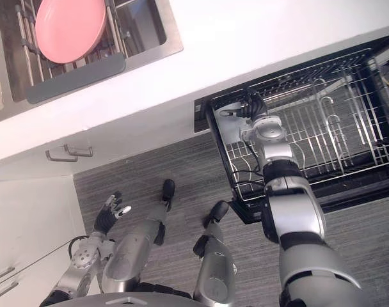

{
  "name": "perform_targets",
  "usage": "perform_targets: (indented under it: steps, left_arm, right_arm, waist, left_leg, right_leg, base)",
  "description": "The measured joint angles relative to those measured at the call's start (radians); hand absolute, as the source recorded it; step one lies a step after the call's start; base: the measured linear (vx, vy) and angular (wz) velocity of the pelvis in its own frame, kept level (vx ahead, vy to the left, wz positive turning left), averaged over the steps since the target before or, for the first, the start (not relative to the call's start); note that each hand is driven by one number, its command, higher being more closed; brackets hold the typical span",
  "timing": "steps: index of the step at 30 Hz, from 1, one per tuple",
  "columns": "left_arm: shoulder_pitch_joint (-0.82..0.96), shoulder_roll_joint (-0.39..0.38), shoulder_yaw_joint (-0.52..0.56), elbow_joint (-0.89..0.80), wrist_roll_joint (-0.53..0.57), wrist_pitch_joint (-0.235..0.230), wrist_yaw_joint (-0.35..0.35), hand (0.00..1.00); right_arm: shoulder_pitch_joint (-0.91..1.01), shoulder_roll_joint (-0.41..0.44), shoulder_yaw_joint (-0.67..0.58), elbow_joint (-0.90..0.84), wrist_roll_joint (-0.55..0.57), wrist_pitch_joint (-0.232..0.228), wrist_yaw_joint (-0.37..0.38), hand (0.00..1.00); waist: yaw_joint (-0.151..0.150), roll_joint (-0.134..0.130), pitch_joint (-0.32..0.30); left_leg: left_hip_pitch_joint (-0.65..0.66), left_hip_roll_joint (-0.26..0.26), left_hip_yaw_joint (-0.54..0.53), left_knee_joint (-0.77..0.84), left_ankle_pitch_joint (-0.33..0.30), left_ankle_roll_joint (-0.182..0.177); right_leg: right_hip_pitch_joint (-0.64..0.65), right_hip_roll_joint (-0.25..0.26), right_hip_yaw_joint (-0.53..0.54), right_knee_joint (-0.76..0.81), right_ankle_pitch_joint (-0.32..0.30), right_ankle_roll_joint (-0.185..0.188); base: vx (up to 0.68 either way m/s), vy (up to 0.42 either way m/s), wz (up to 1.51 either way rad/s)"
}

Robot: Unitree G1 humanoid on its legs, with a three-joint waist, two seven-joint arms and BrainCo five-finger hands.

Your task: Walk over to the sink, pick up the cup, carry it to the dishwasher, place the cup inside the dishwasher, then close the dishwasher door

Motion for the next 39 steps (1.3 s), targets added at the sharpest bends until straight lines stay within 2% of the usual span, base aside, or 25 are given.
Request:
perform_targets:
  steps: [2,4,5,6,8,9,11,16,19,25,31,36,39]
  left_arm:
    - [0.017,0.000,0.029,0.003,0.001,-0.002,0.006,0.00]
    - [0.037,0.001,0.070,0.045,0.019,-0.008,0.025,0.00]
    - [0.038,0.002,0.098,0.078,0.022,-0.008,0.032,0.00]
    - [0.038,0.000,0.116,0.093,0.028,-0.008,0.034,0.00]
    - [0.039,-0.001,0.177,0.138,0.053,-0.009,0.043,0.00]
    - [0.040,-0.005,0.194,0.149,0.062,-0.009,0.043,0.00]
    - [0.062,-0.037,0.257,0.191,0.102,-0.011,0.059,0.00]
    - [0.143,-0.098,0.321,0.248,0.126,-0.013,0.091,0.00]
    - [0.177,-0.121,0.343,0.271,0.133,-0.013,0.102,0.00]
    - [0.192,-0.136,0.370,0.278,0.170,-0.013,0.112,0.00]
    - [0.199,-0.168,0.420,0.277,0.195,-0.014,0.113,0.00]
    - [0.211,-0.176,0.435,0.277,0.192,-0.015,0.131,0.00]
    - [0.212,-0.183,0.467,0.270,0.193,-0.021,0.133,0.00]
  right_arm:
    - [0.087,0.023,-0.034,-0.115,0.029,-0.011,0.000,0.00]
    - [0.246,0.099,-0.095,-0.281,0.066,-0.034,0.000,0.00]
    - [0.346,0.153,-0.123,-0.373,0.076,-0.050,0.001,0.00]
    - [0.398,0.179,-0.136,-0.416,0.082,-0.057,0.002,0.00]
    - [0.590,0.274,-0.166,-0.577,0.092,-0.101,0.007,0.00]
    - [0.635,0.294,-0.170,-0.618,0.093,-0.112,0.012,0.00]
    - [0.789,0.383,-0.185,-0.787,0.113,-0.169,0.069,0.00]
    - [0.928,0.491,-0.182,-0.986,0.152,-0.276,0.171,0.00]
    - [0.968,0.510,-0.193,-1.026,0.153,-0.299,0.200,0.00]
    - [1.011,0.514,-0.199,-1.062,0.186,-0.288,0.201,0.00]
    - [1.040,0.568,-0.203,-1.099,0.192,-0.283,0.204,0.00]
    - [1.041,0.576,-0.183,-1.100,0.217,-0.275,0.256,0.00]
    - [1.036,0.573,-0.174,-1.100,0.230,-0.258,0.285,0.00]
  waist:
    - [-0.020,-0.014,-0.005]
    - [-0.051,-0.057,-0.033]
    - [-0.069,-0.088,-0.055]
    - [-0.076,-0.102,-0.070]
    - [-0.100,-0.155,-0.119]
    - [-0.106,-0.163,-0.133]
    - [-0.122,-0.177,-0.206]
    - [-0.141,-0.174,-0.320]
    - [-0.146,-0.175,-0.341]
    - [-0.150,-0.177,-0.374]
    - [-0.156,-0.180,-0.397]
    - [-0.148,-0.181,-0.403]
    - [-0.139,-0.188,-0.398]
  left_leg:
    - [0.015,0.003,0.010,0.000,-0.007,-0.001]
    - [0.032,0.006,0.031,0.000,-0.015,-0.008]
    - [0.041,0.009,0.041,0.000,-0.023,-0.013]
    - [0.043,0.011,0.050,0.000,-0.025,-0.014]
    - [0.076,0.018,0.080,0.000,-0.039,-0.012]
    - [0.086,0.019,0.084,0.000,-0.044,-0.011]
    - [0.130,0.022,0.110,-0.002,-0.072,-0.021]
    - [0.213,0.028,0.147,-0.006,-0.113,-0.024]
    - [0.249,0.031,0.163,-0.006,-0.124,-0.027]
    - [0.286,0.031,0.181,-0.006,-0.137,-0.029]
    - [0.305,0.029,0.190,-0.006,-0.141,-0.026]
    - [0.331,0.027,0.178,-0.006,-0.146,-0.028]
    - [0.322,0.027,0.122,0.001,-0.126,-0.021]
  right_leg:
    - [0.011,0.002,0.012,0.000,-0.004,-0.001]
    - [0.016,0.005,0.035,-0.001,-0.010,0.001]
    - [0.016,0.007,0.051,-0.001,-0.012,0.002]
    - [0.016,0.009,0.057,-0.003,-0.013,0.002]
    - [0.033,0.014,0.087,-0.004,-0.018,0.002]
    - [0.040,0.015,0.093,-0.004,-0.020,0.003]
    - [0.072,0.017,0.119,-0.007,-0.036,0.009]
    - [0.135,0.019,0.157,-0.010,-0.064,0.008]
    - [0.161,0.020,0.169,-0.008,-0.071,0.008]
    - [0.191,0.021,0.185,-0.010,-0.067,0.012]
    - [0.207,0.018,0.186,-0.010,-0.071,0.018]
    - [0.236,0.017,0.182,-0.005,-0.079,0.020]
    - [0.260,0.014,0.124,0.018,-0.098,0.017]
  base:
    - [0.04,-0.024,-0.21]
    - [0.09,-0.036,-0.33]
    - [0.11,-0.038,-0.33]
    - [0.12,-0.042,-0.35]
    - [0.12,-0.041,-0.36]
    - [0.13,-0.036,-0.33]
    - [0.13,-0.029,-0.32]
    - [0.11,-0.015,-0.24]
    - [0.07,0.001,-0.14]
    - [0.04,0.008,-0.09]
    - [0.01,0.006,-0.03]
    - [0.00,0.001,0.04]
    - [-0.02,-0.010,0.61]
